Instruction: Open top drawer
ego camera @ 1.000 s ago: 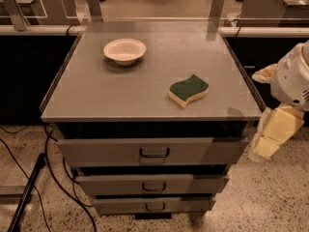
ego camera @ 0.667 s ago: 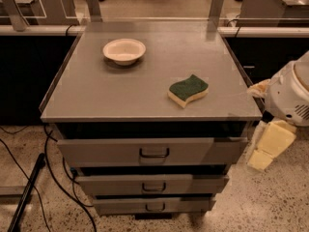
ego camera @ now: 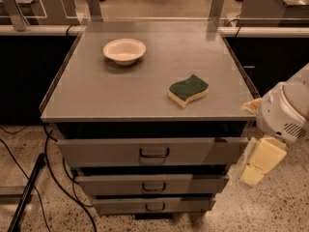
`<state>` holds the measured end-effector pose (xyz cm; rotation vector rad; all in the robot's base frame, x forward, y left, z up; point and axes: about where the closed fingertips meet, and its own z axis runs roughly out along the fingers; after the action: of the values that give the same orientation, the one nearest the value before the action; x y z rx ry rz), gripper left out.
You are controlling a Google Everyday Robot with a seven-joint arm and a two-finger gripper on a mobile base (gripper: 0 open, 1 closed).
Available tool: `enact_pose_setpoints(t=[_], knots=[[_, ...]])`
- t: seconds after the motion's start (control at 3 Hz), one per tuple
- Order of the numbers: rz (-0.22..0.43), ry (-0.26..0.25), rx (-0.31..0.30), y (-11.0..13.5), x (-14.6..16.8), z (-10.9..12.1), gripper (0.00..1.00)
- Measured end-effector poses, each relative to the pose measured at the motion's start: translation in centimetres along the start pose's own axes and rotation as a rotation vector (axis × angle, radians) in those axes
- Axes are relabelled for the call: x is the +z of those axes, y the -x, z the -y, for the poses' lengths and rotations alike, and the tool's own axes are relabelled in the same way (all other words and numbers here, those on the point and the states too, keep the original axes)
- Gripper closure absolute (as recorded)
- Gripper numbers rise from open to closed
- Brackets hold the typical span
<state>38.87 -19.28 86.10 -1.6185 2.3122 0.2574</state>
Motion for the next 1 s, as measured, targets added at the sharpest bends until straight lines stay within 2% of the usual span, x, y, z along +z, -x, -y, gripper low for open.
enact_pose_setpoints(t=[0.33,0.67,1.0], knots=[[0.0,0.004,0.002,-0.1,0.1,0.0,0.0],[0.046,0.063,0.047,-1.1,2.8,-0.7,0.0],[0.121,0.093,0.091,-2.1,5.6,-1.5,0.0]])
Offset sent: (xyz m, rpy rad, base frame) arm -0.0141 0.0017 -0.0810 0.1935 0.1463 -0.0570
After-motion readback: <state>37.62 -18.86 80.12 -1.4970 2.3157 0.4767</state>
